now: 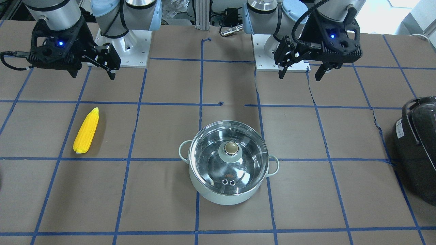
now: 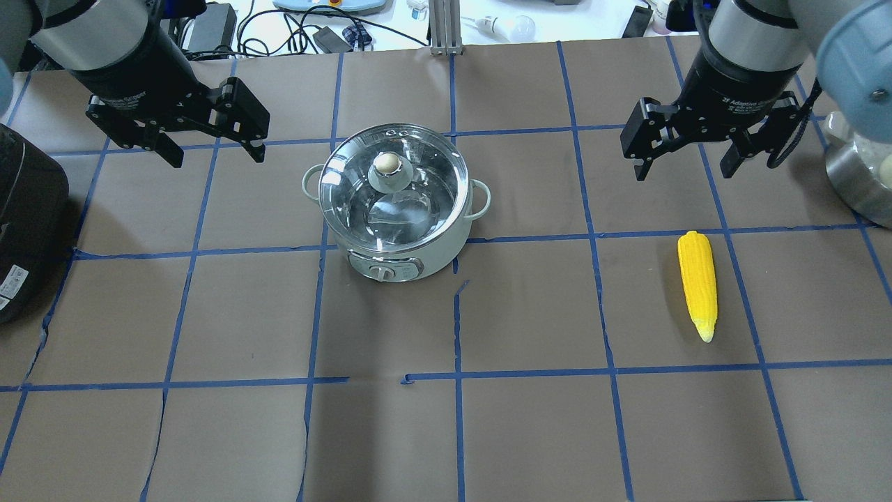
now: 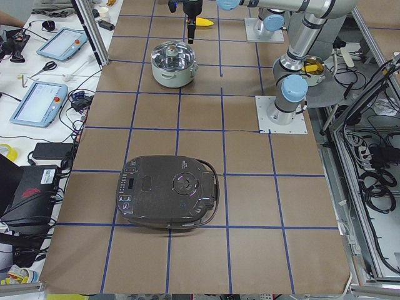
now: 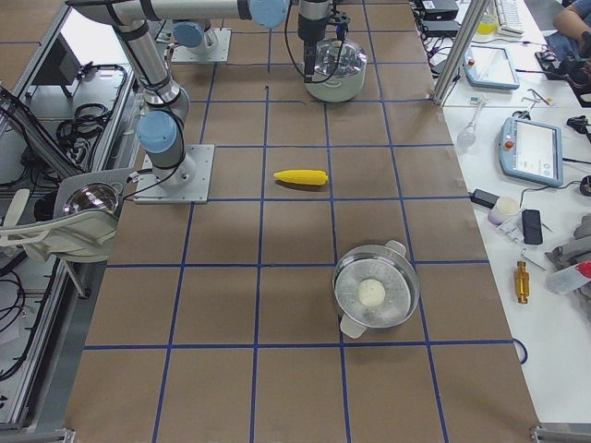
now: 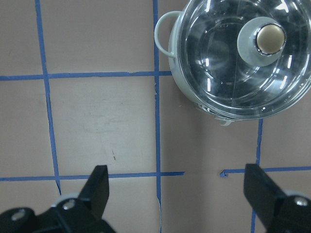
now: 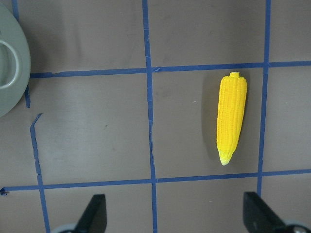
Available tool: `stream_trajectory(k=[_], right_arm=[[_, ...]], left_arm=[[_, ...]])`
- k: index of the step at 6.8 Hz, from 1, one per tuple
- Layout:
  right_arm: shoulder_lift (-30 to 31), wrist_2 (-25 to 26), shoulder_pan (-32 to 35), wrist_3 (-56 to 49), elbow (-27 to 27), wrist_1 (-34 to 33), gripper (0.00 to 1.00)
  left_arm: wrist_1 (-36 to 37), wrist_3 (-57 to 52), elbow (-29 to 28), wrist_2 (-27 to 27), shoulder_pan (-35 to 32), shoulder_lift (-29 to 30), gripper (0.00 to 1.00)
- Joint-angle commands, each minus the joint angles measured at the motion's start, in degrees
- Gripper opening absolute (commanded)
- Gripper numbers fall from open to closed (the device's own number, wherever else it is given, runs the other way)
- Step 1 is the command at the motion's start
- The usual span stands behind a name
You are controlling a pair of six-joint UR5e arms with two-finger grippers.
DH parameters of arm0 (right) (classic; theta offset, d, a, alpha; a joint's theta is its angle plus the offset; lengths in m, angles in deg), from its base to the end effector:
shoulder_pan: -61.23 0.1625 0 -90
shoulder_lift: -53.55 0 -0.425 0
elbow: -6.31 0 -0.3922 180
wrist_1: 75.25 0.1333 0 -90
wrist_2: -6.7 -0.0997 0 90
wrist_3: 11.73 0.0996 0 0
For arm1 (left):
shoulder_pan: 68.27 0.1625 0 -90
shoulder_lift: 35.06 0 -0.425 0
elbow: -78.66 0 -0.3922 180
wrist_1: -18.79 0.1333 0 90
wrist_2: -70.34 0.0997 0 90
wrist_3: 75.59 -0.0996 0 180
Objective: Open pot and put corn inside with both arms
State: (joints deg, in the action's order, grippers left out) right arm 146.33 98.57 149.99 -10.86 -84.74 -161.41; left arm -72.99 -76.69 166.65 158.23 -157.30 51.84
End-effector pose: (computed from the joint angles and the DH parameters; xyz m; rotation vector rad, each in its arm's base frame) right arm 0.1199 -0.4701 0.4957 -0.0563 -3.1080 -0.0574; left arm -0.1289 -0.4752 0.5282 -0.0052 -3.1045 0.0913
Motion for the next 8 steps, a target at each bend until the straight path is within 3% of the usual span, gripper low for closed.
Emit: stream_trajectory(k=[1, 8], right_arm=[[-0.1, 0.1, 0.0, 0.0, -0.1, 0.0, 1.0], [-0.2, 0.4, -0.1, 2.2, -0.1, -0.9, 1.0]], left_arm=[[0.0, -0.2, 0.0, 0.0, 0.0, 0.0, 1.0], [2.4, 0.7, -1.3, 0.4, -0.2, 2.4, 1.0]])
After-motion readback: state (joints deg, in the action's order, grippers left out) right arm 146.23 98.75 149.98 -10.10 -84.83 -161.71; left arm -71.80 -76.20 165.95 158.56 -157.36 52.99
